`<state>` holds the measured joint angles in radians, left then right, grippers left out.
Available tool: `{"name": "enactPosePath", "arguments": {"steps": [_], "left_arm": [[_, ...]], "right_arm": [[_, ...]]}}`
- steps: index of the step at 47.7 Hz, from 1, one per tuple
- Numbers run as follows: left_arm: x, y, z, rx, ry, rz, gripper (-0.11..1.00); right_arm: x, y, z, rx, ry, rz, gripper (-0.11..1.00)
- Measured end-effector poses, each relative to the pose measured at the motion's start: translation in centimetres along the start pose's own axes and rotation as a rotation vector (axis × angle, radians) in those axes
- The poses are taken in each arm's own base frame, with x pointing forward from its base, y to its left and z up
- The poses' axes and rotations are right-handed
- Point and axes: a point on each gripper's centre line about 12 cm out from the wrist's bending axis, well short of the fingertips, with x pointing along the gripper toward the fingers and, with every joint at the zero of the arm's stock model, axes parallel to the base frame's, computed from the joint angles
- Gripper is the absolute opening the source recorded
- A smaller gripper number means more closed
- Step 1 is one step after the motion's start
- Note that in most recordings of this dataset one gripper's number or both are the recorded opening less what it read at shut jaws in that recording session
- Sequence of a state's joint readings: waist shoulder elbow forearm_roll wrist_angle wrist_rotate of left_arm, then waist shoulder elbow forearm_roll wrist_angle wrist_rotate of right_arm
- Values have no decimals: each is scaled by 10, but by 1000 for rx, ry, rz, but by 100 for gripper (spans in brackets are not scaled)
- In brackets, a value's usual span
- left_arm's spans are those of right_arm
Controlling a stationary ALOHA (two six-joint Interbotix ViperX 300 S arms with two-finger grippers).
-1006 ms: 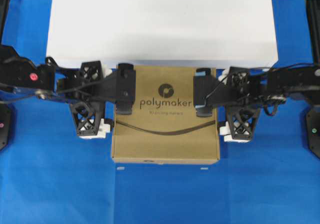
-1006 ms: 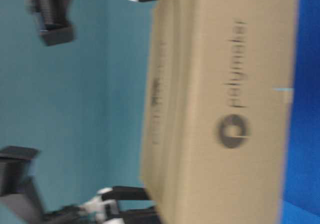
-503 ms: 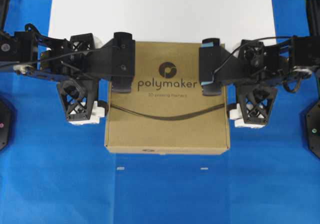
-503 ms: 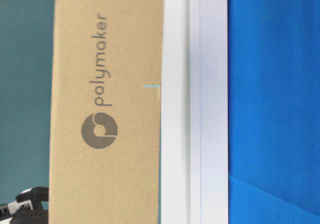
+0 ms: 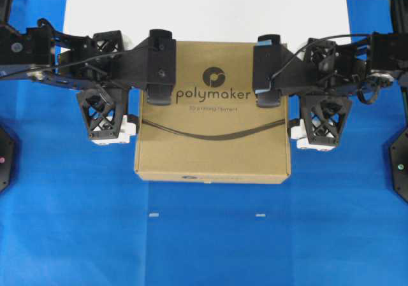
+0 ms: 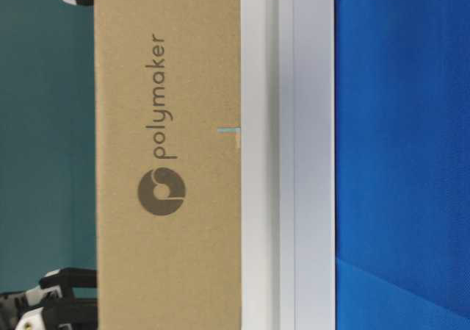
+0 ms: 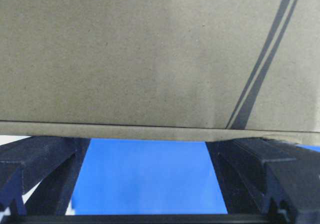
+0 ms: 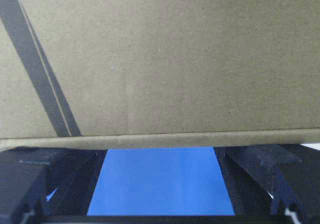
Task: Place the cardboard box on the stand after clamping it between your arms.
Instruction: 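Lift the clamped box and carry it back over the white stand, then lower the box onto the white stand with both grippers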
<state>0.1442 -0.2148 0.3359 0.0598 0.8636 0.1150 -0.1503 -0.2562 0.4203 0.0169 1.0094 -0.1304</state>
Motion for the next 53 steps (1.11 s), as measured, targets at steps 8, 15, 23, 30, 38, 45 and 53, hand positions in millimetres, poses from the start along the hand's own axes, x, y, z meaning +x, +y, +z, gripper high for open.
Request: {"name": "enactPosePath", "arguments": {"steps": [8, 15, 23, 30, 38, 45, 53], "left_arm": [[9, 12, -3, 3, 26, 15, 88], [15, 30, -8, 19, 49, 40, 88], [20, 54, -11, 45, 48, 74, 88], [27, 75, -14, 57, 65, 98, 88], [34, 97, -16, 67, 90, 121, 88], [39, 116, -15, 78, 100, 140, 88], [41, 140, -5, 83, 91, 171, 88]], "right_arm": [[6, -16, 0, -19, 2, -19, 98], [17, -34, -1, -27, 16, -37, 98], [21, -57, 1, -41, 26, -58, 98], [23, -77, 4, -49, 30, -72, 98], [27, -100, 7, -58, 33, -75, 98], [37, -120, 4, -46, 49, -63, 98], [52, -144, -4, -36, 79, -43, 98]]}}
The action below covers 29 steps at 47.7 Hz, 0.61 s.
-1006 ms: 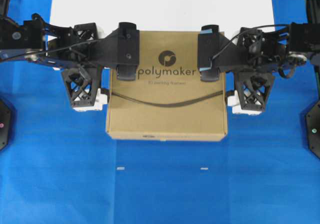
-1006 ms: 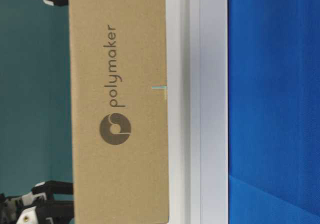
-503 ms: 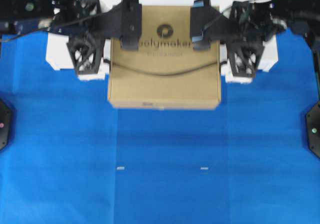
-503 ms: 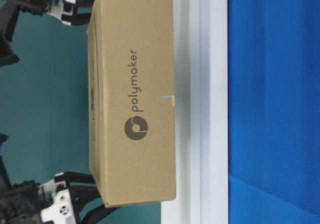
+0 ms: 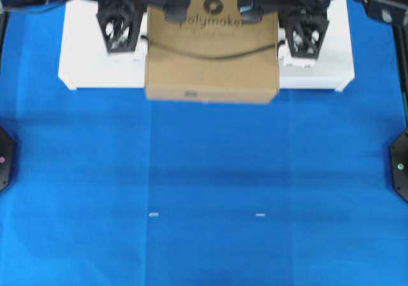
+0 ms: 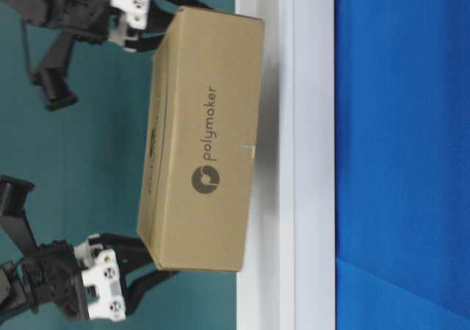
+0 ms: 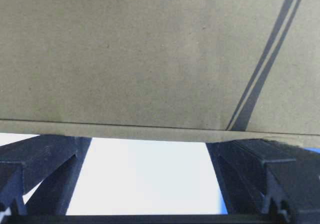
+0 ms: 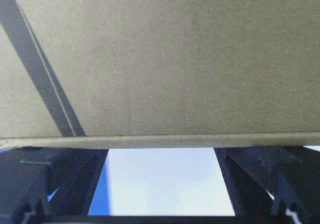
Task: Place the cardboard box on the stand after clamping it between your arms.
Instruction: 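Lower the box onto the white stand with both grippers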
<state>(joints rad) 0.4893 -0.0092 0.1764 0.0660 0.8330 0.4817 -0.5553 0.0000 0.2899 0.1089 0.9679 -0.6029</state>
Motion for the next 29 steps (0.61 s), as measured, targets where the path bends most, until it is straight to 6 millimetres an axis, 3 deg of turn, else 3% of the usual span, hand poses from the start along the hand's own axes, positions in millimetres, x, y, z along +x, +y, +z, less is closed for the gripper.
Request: {"name": "enactPosePath", "arguments": {"steps": [12, 21, 29], "left_arm": [[12, 29, 0, -32, 12, 34, 87], [36, 34, -13, -50, 69, 16, 87], [40, 40, -19, -63, 84, 20, 87]], "right_arm": [[8, -30, -2, 23, -4, 1, 98], [-3, -52, 4, -19, -52, -23, 98], [-7, -59, 11, -33, -83, -24, 98]]}}
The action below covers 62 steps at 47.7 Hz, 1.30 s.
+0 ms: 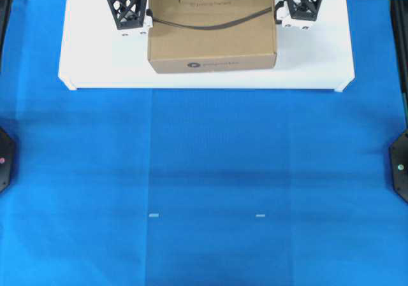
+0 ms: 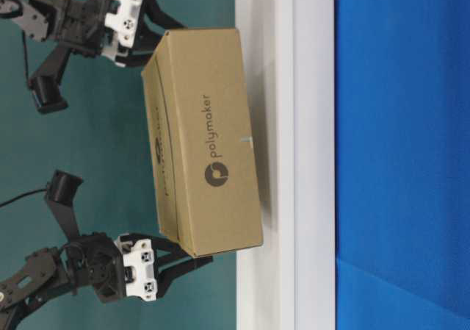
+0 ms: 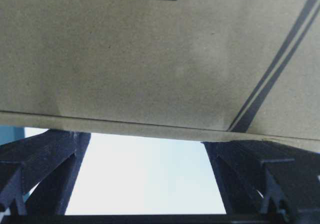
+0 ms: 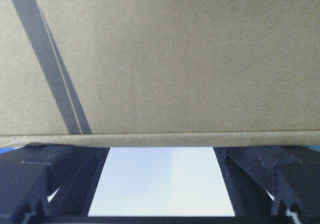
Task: Place the cardboard box on the stand after clamping it between your arms.
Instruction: 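Lower the box onto the white stand with both grippers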
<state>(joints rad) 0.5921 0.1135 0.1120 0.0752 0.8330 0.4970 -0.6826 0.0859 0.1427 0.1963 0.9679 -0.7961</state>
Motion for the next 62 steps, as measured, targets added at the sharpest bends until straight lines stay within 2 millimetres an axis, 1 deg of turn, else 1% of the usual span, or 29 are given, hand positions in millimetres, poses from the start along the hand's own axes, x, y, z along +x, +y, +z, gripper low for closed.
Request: {"name": "enactPosePath", "arguments": {"steps": [25, 33, 41, 52, 56, 62], "left_arm": [[1, 2, -1, 7, 3, 1, 87], [10, 1, -3, 5, 20, -9, 87], [17, 10, -8, -19, 17, 4, 87], [17, 26, -12, -48, -13, 40, 87], [17, 25, -11, -46, -20, 44, 87], [19, 22, -16, -47, -14, 39, 87]], "right_arm": [[24, 0, -4, 15, 27, 48, 98], [33, -1, -6, 14, 45, 62, 98], [34, -9, -12, 32, 40, 61, 98], [41, -13, -25, 84, 30, 63, 98], [45, -11, -30, 75, 35, 69, 98], [49, -8, -34, 50, 29, 69, 98]]}}
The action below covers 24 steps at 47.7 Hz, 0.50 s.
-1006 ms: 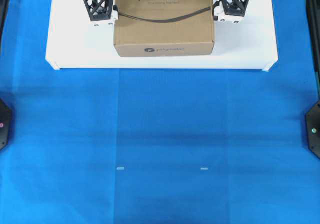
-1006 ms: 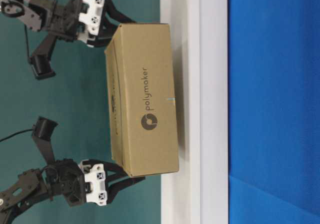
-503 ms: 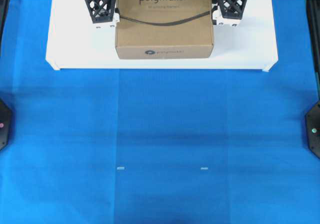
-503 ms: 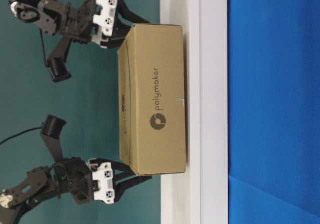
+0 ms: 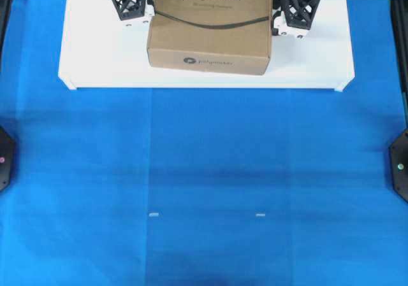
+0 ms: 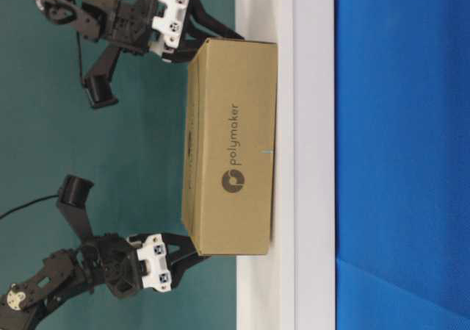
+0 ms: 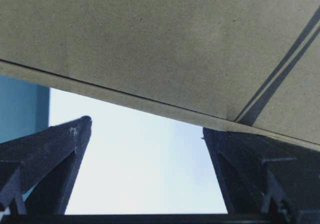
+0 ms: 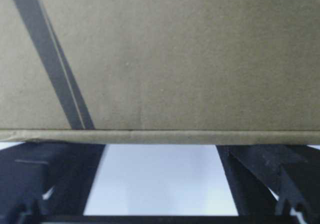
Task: Place the cardboard box on the stand after clamping it between your arms.
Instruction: 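Lower the box onto the white stand with both grippers, then open both grippers outward away from the box sides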
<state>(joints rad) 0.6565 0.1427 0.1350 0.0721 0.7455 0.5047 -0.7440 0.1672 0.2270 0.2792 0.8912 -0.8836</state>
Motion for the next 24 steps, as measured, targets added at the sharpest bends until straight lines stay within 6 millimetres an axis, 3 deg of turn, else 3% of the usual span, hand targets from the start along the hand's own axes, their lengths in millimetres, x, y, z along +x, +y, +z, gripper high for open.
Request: {"name": "enactPosePath", "arguments": {"steps": [12, 24], "left_arm": [[-2, -5, -8, 1, 5, -4, 87], [-6, -13, -14, -1, -8, -7, 87]], "right_arm": [[0, -4, 2, -35, -31, -26, 98], [0, -3, -8, -45, -24, -13, 98]]}}
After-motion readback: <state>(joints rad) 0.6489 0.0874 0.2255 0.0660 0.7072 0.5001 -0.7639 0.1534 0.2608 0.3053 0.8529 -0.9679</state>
